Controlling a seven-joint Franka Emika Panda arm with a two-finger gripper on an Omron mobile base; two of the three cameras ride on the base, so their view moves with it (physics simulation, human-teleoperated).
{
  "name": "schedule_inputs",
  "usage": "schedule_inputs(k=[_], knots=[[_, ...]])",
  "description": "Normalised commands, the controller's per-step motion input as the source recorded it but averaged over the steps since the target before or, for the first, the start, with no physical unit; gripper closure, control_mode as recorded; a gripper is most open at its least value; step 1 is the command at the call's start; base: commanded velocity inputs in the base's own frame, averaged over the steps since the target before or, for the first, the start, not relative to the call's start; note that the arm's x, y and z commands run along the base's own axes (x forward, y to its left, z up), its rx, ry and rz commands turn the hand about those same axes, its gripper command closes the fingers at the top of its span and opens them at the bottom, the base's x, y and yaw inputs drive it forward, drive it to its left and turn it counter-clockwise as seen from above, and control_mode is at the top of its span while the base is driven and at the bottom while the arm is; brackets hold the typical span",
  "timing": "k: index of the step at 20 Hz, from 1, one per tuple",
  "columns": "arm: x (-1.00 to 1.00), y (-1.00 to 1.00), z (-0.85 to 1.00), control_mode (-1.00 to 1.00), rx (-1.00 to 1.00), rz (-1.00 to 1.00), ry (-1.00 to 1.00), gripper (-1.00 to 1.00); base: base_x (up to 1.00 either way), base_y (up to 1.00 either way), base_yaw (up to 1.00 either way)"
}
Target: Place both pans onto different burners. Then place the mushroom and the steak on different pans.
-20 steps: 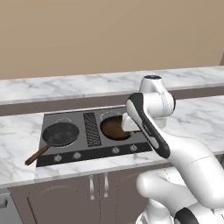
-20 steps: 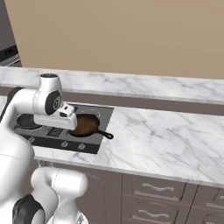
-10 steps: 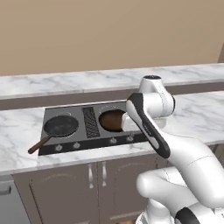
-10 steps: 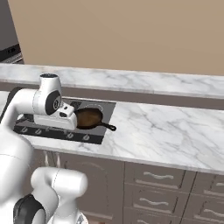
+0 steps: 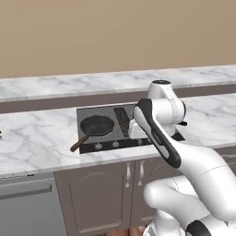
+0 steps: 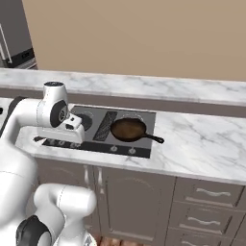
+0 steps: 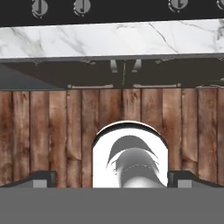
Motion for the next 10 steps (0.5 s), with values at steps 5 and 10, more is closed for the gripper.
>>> schedule_inputs(k=[5,10], knots=[[0.0,0.0,0.0,1.0,0.0,0.0,0.0,-1.0,0.01,0.85,0.0],[0.0,0.0,0.0,1.0,0.0,0.0,0.0,-1.0,0.07,0.68,0.0]])
